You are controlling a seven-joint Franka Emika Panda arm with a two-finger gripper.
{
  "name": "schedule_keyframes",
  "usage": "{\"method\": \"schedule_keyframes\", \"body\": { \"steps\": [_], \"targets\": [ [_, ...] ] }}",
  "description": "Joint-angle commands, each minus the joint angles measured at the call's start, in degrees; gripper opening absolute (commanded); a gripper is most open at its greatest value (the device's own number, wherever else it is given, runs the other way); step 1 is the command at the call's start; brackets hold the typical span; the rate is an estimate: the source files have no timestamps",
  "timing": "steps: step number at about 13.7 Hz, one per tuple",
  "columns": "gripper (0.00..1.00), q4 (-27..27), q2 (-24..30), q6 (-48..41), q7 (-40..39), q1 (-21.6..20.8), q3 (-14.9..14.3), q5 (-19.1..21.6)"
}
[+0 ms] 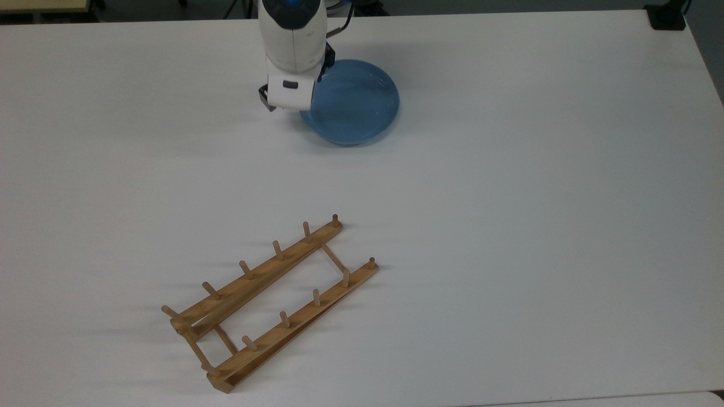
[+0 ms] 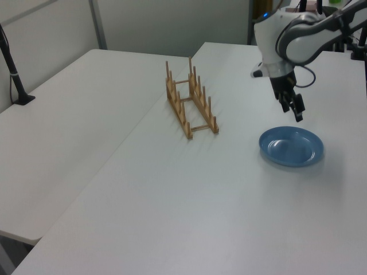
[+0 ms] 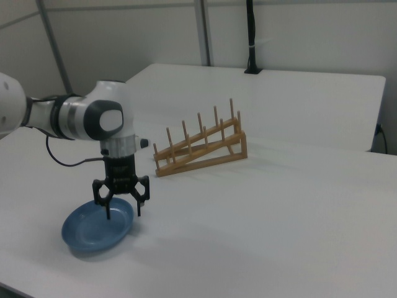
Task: Place plate in plate rack
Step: 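Lower the gripper onto the rim of the light blue plate, then close the gripper on the plate rim and tilt it up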
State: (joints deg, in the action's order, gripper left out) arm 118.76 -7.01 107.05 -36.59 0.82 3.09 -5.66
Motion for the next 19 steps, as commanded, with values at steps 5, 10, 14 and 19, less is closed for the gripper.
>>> {"method": "schedule_keyframes", "body": {
  "steps": [5, 10, 14, 19],
  "targets": [
    [0.20, -0.46, -4.24, 4.48, 9.69, -0.20, -0.19, -1.02],
    [0.00, -1.42, -5.12, 4.48, 9.78, -0.29, -0.19, -0.93],
    [0.00, -5.19, -4.59, 2.65, 9.95, -0.38, -0.19, -0.93],
    [0.00, -20.64, -4.77, -5.09, 13.99, -0.47, 0.16, -0.31]
  ]
}}
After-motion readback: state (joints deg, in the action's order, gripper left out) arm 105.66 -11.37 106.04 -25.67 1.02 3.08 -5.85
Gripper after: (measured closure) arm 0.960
